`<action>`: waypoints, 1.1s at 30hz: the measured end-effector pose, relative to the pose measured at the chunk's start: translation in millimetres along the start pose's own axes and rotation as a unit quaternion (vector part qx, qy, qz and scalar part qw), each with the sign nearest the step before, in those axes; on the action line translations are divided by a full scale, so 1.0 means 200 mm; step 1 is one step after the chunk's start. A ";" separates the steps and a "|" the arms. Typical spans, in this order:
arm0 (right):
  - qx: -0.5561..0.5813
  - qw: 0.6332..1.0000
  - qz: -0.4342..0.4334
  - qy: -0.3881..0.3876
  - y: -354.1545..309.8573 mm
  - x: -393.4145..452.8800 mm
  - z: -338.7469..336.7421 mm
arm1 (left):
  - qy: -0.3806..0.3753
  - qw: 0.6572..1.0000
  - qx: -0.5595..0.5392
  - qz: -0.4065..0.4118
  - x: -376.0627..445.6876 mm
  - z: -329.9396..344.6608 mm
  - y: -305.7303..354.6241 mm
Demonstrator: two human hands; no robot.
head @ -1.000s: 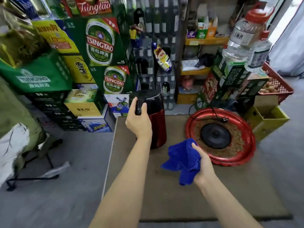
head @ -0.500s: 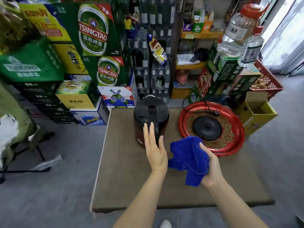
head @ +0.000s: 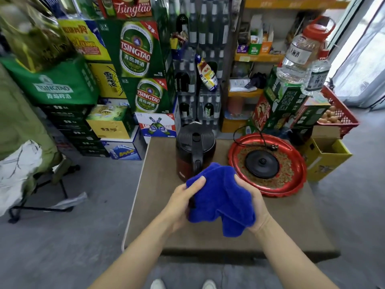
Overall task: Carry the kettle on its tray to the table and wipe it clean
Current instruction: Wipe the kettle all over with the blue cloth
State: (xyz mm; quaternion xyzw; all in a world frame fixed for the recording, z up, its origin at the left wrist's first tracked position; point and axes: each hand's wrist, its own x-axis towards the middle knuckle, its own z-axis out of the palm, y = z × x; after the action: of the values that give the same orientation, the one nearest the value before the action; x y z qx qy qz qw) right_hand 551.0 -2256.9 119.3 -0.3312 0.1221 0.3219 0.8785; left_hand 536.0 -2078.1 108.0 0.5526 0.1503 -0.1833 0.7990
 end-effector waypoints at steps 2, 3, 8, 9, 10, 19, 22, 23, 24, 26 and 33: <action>-0.042 0.999 0.023 -0.020 0.00 -0.01 0.05 | 0.005 0.998 0.046 0.030 -0.06 -0.04 0.05; -0.058 0.998 0.034 -0.017 0.00 -0.01 0.07 | 0.027 0.994 0.082 0.060 -0.09 -0.06 0.07; -0.221 0.974 -0.010 0.041 -0.03 0.05 0.08 | 0.164 0.938 0.249 0.176 -0.13 -0.16 0.19; -0.266 0.963 -0.024 0.043 -0.03 0.06 0.08 | 0.177 0.919 0.296 0.190 -0.13 -0.19 0.22; -0.310 0.948 -0.034 0.054 -0.03 0.08 0.09 | 0.184 0.897 0.346 0.203 -0.14 -0.21 0.25; -0.139 0.974 -0.070 0.163 0.21 0.27 0.35 | 0.351 0.783 0.456 0.235 -0.12 -0.19 0.16; -0.050 0.994 -0.015 0.099 0.23 0.29 0.40 | 0.185 0.801 0.526 0.219 -0.16 -0.12 0.01; -0.058 0.994 -0.019 0.087 0.24 0.29 0.39 | 0.158 0.799 0.536 0.219 -0.16 -0.14 -0.02; -0.074 0.993 -0.029 0.088 0.25 0.31 0.37 | 0.155 0.802 0.526 0.240 -0.16 -0.19 -0.02; -0.097 0.989 -0.036 0.107 0.28 0.34 0.33 | 0.150 0.747 0.558 0.328 -0.14 -0.32 -0.01; -0.108 0.990 0.022 0.093 0.29 0.44 0.36 | 0.002 0.682 0.622 0.384 0.04 -0.61 -0.04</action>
State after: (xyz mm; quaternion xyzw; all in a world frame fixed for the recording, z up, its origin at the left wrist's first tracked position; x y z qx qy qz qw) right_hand 580.5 -2134.3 107.0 -0.4500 0.1752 0.3198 0.8152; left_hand 535.1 -1966.7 56.1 0.9321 -0.2219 0.0897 0.2718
